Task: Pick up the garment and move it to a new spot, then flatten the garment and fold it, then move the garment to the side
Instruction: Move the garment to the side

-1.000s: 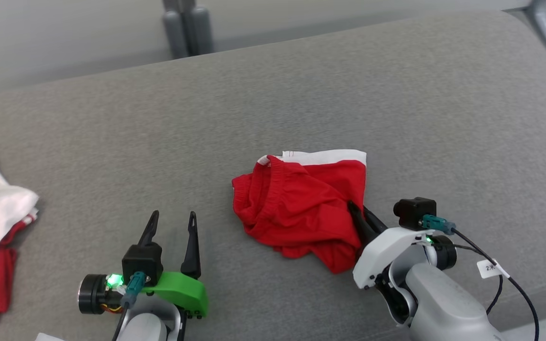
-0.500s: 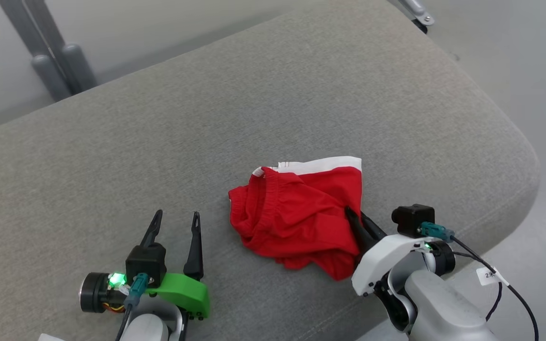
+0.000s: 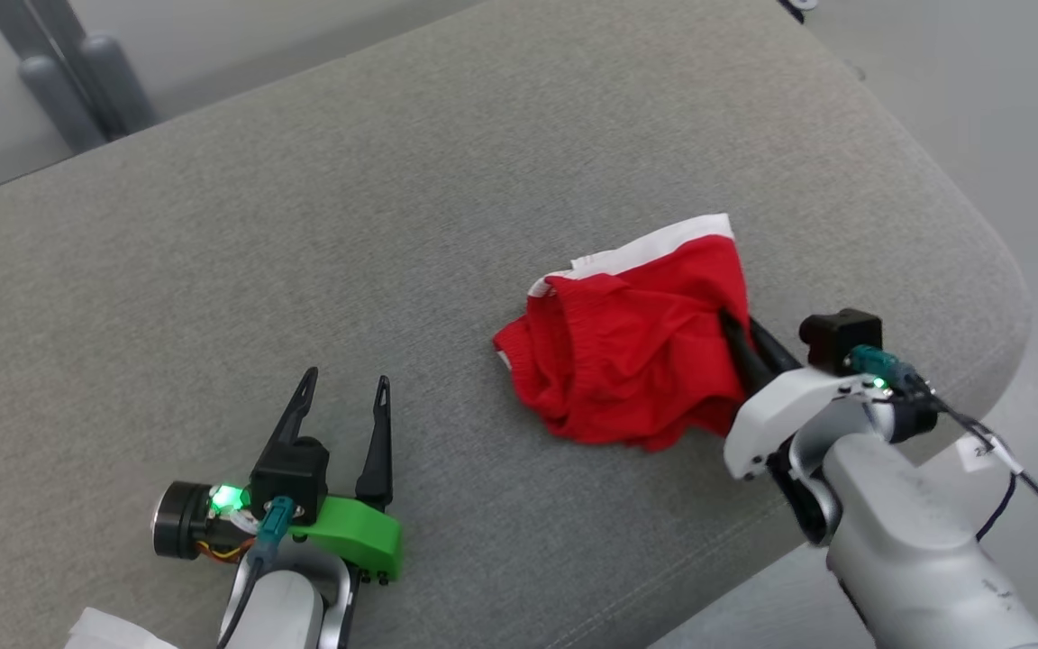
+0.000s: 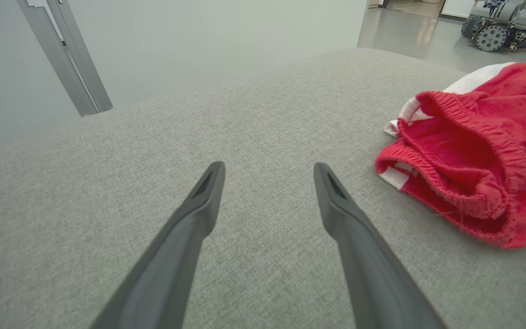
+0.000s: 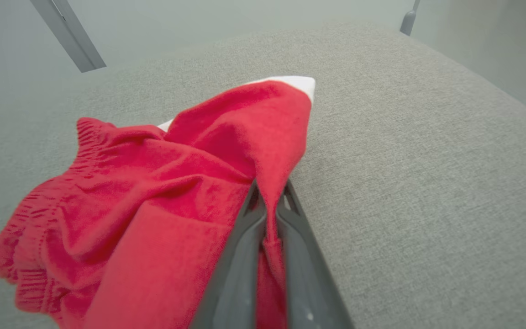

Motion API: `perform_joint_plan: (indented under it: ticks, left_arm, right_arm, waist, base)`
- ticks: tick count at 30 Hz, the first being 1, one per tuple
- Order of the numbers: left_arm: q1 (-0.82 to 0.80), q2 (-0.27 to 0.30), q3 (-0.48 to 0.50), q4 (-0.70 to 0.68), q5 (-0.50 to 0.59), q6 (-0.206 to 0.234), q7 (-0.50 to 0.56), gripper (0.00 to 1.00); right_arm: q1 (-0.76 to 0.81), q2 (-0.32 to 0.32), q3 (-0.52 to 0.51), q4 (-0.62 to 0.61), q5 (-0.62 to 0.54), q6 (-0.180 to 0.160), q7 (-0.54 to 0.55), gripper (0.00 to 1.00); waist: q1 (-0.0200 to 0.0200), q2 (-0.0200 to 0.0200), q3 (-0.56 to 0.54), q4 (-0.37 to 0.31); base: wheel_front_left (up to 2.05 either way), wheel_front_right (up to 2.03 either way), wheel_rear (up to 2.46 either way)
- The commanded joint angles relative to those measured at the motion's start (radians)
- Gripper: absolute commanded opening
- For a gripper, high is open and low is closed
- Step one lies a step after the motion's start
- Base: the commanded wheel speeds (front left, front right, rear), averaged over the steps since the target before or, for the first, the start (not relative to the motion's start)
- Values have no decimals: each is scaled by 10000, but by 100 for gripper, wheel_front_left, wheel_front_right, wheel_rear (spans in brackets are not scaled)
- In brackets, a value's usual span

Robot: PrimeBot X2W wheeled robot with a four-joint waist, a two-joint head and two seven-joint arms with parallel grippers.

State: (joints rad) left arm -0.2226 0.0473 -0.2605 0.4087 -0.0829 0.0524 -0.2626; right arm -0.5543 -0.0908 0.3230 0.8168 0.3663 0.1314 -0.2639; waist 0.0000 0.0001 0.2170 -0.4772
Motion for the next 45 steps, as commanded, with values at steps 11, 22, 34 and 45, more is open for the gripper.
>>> perform_joint_plan:
  ticks: [11, 22, 34, 45]
  left_arm:
    - [-634, 80, 174, -289, 398, -139, -30, 100]
    - [-863, 65, 225, -567, 460, -74, -30, 100]
    - [-776, 57, 360, -534, 327, 43, -30, 100]
    - [-315, 56, 516, -519, -62, 221, -30, 100]
  right_arm:
    - [-2154, -1950, -2692, 2409, -1551, -14, -5, 0]
    - [-3000, -3684, -5695, 3198, -3972, -15, -5, 0]
    - [-3095, -2666, -9091, 693, -6844, -13, -5, 100]
    - [-1302, -617, -7038, -2374, -5056, -15, -3, 100]
  waist:
    - [0, -1, 1368, 2563]
    - [0, -1, 1919, 3727]
    - [0, -1, 1740, 3901]
    - [0, -1, 895, 4178]
  base:
    - [0, 0, 0]
    - [0, 0, 0]
    - [0, 0, 0]
    - [0, 0, 0]
